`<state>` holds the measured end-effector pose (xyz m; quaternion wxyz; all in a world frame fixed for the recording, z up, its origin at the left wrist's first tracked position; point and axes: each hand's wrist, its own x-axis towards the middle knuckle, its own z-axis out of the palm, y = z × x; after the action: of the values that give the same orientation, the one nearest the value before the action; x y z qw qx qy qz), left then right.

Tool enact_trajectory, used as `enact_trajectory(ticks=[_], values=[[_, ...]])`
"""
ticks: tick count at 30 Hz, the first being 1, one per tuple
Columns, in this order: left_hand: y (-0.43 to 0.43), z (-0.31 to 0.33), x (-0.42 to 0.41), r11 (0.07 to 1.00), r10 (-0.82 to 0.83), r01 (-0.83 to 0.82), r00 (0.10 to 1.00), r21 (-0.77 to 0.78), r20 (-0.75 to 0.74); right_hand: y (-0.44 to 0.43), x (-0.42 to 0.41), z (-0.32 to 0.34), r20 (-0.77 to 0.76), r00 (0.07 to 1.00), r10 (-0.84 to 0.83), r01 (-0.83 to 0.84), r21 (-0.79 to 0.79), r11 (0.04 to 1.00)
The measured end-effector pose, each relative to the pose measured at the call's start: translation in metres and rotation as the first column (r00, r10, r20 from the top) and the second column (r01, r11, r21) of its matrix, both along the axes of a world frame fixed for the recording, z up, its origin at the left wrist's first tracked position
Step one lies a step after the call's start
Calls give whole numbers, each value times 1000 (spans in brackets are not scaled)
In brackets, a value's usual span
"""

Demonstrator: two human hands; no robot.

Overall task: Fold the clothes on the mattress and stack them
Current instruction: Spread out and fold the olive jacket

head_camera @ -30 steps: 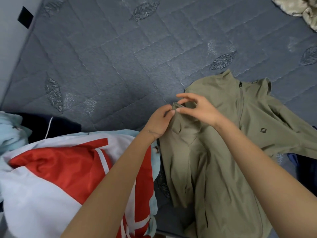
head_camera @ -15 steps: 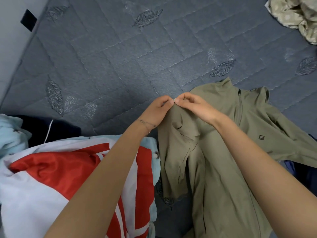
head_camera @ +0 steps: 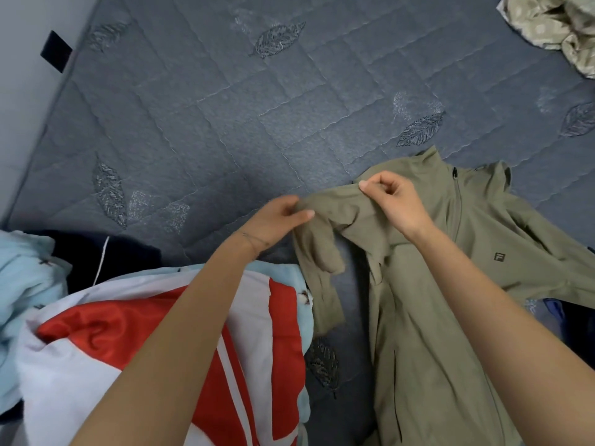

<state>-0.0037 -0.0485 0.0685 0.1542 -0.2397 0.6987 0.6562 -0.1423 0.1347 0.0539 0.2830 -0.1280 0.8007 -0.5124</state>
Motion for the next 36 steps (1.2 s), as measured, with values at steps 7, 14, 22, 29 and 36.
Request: enact_trajectory(ticks=[7, 14, 22, 29, 36], values=[[-45, 35, -8, 997, -77, 73, 991, -37, -110, -48, 18, 15, 170, 945, 280, -267, -100, 959], [-95, 45, 8, 966, -182, 187, 982, -180, 44, -97, 37, 33, 203, 897, 393, -383, -86, 920], [-141, 15, 40, 821, -209, 322, 938, -471, 276, -123, 53, 19, 101, 946, 308, -310, 10, 951], [-179, 17, 37, 862, -150, 209, 975, -462, 162, -145, 57, 5, 108, 960, 258, -256, -29, 966], [-189, -22, 33, 559, 30, 262, 942, -787, 335, -144, 47, -19, -92, 980, 176, -152, 218, 964]])
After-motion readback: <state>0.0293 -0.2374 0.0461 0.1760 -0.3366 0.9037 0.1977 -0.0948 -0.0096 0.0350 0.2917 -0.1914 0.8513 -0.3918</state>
